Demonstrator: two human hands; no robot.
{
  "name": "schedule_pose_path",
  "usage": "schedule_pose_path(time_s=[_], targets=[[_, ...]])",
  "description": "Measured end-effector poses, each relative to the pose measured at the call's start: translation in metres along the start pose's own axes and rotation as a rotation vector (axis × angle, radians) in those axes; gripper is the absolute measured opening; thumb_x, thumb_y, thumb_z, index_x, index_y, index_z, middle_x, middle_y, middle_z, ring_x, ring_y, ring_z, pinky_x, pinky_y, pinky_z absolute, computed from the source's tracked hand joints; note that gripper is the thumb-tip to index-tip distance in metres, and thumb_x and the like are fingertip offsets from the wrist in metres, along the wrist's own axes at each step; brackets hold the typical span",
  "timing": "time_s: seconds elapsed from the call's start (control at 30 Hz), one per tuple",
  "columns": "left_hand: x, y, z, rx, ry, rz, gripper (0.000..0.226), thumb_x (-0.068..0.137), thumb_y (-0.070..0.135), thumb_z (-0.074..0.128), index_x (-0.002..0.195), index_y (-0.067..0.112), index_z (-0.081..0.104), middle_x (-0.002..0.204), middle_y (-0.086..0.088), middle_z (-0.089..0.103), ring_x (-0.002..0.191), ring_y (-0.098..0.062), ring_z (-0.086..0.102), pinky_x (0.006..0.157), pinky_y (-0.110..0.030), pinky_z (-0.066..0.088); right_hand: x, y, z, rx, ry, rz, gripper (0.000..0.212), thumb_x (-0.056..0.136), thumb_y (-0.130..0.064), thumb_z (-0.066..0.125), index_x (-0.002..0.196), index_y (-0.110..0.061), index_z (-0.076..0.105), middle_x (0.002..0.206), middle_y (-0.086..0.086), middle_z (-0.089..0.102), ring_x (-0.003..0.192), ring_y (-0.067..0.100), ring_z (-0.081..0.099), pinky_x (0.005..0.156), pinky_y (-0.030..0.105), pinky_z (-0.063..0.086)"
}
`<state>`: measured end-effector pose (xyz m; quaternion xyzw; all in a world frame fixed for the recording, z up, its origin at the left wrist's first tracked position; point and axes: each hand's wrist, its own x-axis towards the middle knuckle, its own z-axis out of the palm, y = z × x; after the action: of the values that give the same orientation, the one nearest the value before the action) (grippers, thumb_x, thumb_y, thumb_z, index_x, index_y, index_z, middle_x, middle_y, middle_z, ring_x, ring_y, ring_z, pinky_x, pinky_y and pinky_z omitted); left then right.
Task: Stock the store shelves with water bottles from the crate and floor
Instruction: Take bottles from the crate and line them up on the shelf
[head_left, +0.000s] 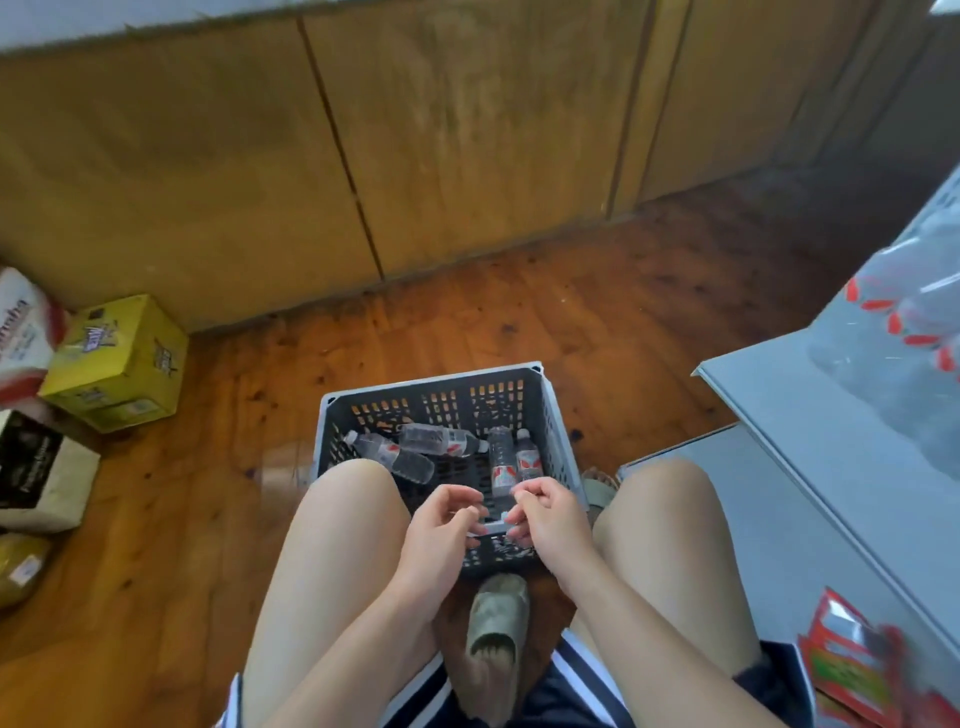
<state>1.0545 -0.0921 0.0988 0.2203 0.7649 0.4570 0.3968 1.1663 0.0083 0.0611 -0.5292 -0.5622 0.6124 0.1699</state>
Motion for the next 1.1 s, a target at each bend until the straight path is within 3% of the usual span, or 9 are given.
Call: schedule_pose_path(time_s=[0.17, 0.33, 0.47, 0.57, 0.67, 0.83, 0.9, 1.1], targets=[[0.015, 0.003, 0.021, -0.031, -0.048, -0.018, 0.019, 0.096, 0.003, 0.053, 0.103, 0.015, 0.067, 0.1, -0.006, 0.071, 0.085, -0.018, 0.07, 0.084, -0.039, 0.058, 0.002, 0.004, -0.011, 0.069, 0.105, 0.009, 0.015, 0.102, -0.019, 0.051, 0.095, -0.019, 0.065, 0.079, 0.007, 0.073, 0.063, 0.018, 0.07, 0.07, 0.041, 0.061], [0.02, 0.004, 0.035, -0.135, -0.087, -0.043, 0.018, 0.098, -0.001, 0.05, 0.106, 0.007, 0.064, 0.102, -0.015, 0.07, 0.079, -0.016, 0.07, 0.074, -0.031, 0.058, 0.0, -0.001, -0.01, 0.104, 0.197, -0.016, 0.017, 0.102, -0.018, 0.05, 0.097, -0.02, 0.066, 0.075, 0.004, 0.072, 0.064, 0.017, 0.07, 0.068, 0.036, 0.061], [0.018, 0.008, 0.037, -0.153, -0.09, -0.019, 0.02, 0.098, -0.001, 0.05, 0.105, 0.01, 0.064, 0.102, -0.011, 0.07, 0.08, -0.016, 0.068, 0.079, -0.037, 0.058, 0.001, -0.001, -0.013, 0.121, 0.236, -0.023, 0.017, 0.104, -0.021, 0.051, 0.099, -0.022, 0.066, 0.073, 0.002, 0.072, 0.065, 0.02, 0.072, 0.071, 0.04, 0.062], [0.019, 0.012, 0.026, -0.104, -0.029, 0.001, 0.023, 0.096, 0.0, 0.049, 0.102, 0.015, 0.065, 0.103, -0.007, 0.07, 0.086, -0.018, 0.069, 0.083, -0.038, 0.058, 0.002, 0.0, -0.009, 0.115, 0.229, -0.016, 0.017, 0.103, -0.02, 0.05, 0.1, -0.019, 0.067, 0.071, 0.003, 0.072, 0.061, 0.016, 0.069, 0.065, 0.034, 0.059], [0.026, 0.022, 0.007, -0.05, 0.028, 0.005, 0.023, 0.096, 0.002, 0.047, 0.102, 0.017, 0.064, 0.1, -0.004, 0.069, 0.088, -0.017, 0.068, 0.083, -0.038, 0.058, 0.001, -0.003, 0.001, 0.092, 0.179, -0.032, 0.016, 0.103, -0.019, 0.051, 0.098, -0.017, 0.067, 0.071, 0.004, 0.071, 0.061, 0.017, 0.067, 0.062, 0.033, 0.057], [0.035, 0.022, -0.024, -0.078, 0.104, 0.005, 0.022, 0.098, 0.005, 0.048, 0.103, 0.019, 0.065, 0.101, -0.001, 0.07, 0.089, -0.017, 0.069, 0.083, -0.037, 0.06, 0.003, -0.003, 0.018, -0.008, 0.061, -0.008, 0.015, 0.102, -0.024, 0.055, 0.094, -0.019, 0.066, 0.075, 0.005, 0.072, 0.06, 0.017, 0.066, 0.069, 0.039, 0.061], [0.033, 0.006, -0.037, -0.1, 0.125, -0.029, 0.021, 0.1, 0.005, 0.048, 0.105, 0.016, 0.065, 0.101, -0.003, 0.07, 0.088, -0.018, 0.069, 0.077, -0.031, 0.058, 0.003, -0.004, 0.024, -0.06, 0.02, 0.002, 0.015, 0.103, -0.024, 0.054, 0.095, -0.02, 0.066, 0.077, 0.005, 0.072, 0.062, 0.017, 0.067, 0.067, 0.035, 0.061], [0.039, -0.065, -0.085, -0.118, 0.201, -0.2, 0.021, 0.098, -0.002, 0.048, 0.101, 0.009, 0.065, 0.099, -0.013, 0.069, 0.079, -0.02, 0.065, 0.073, -0.031, 0.053, 0.033, -0.009, 0.055, -0.154, -0.213, 0.061, 0.012, 0.103, -0.02, 0.053, 0.1, -0.015, 0.064, 0.08, 0.009, 0.069, 0.062, 0.019, 0.065, 0.052, 0.023, 0.051]])
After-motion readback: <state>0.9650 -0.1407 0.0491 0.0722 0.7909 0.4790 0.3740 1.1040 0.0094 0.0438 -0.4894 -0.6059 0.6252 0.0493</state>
